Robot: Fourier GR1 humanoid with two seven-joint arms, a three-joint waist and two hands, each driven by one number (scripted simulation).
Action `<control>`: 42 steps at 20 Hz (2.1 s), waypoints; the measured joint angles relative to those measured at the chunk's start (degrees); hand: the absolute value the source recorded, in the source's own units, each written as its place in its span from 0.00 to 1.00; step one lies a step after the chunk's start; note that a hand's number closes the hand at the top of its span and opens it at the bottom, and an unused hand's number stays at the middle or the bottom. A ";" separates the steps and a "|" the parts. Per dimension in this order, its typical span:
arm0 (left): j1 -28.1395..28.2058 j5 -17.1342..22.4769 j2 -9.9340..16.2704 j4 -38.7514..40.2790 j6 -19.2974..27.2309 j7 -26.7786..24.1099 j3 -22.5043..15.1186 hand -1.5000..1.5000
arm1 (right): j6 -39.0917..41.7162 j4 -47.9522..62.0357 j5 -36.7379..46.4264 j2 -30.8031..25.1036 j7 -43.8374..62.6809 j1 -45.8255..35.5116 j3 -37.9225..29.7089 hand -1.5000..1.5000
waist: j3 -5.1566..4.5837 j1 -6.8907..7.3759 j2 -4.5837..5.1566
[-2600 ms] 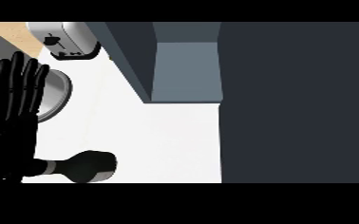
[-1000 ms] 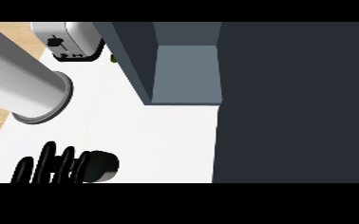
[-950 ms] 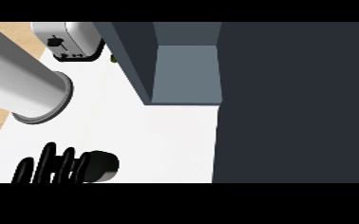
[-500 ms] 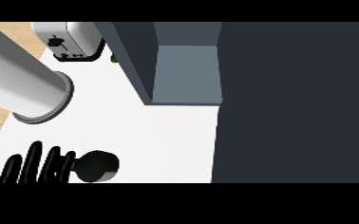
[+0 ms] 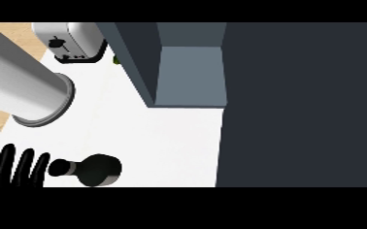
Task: Pick up the wine, place it into the cabinet and close the cabinet
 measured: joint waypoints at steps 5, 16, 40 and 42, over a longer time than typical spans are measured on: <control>0.44 2.47 0.34 0.52 -1.40 -0.13 6.10 0.00 | 0.53 -0.10 0.30 0.66 -1.06 1.98 1.05 0.00 | -0.02 -0.20 0.01; 2.33 12.38 -1.25 4.71 -9.49 -1.66 17.57 0.00 | 0.06 -0.41 0.86 0.74 0.26 0.85 1.48 0.00 | -0.12 -0.11 -0.06; -0.42 29.48 -4.42 32.13 -29.88 -18.68 33.99 0.00 | -0.21 -1.66 1.33 0.75 6.05 -3.57 -0.04 0.00 | 0.02 -0.57 0.25; -1.38 29.53 -4.28 33.54 -30.38 -18.74 34.52 0.00 | -0.57 -2.04 1.35 1.10 6.60 -3.77 0.37 0.00 | 0.02 -0.56 0.26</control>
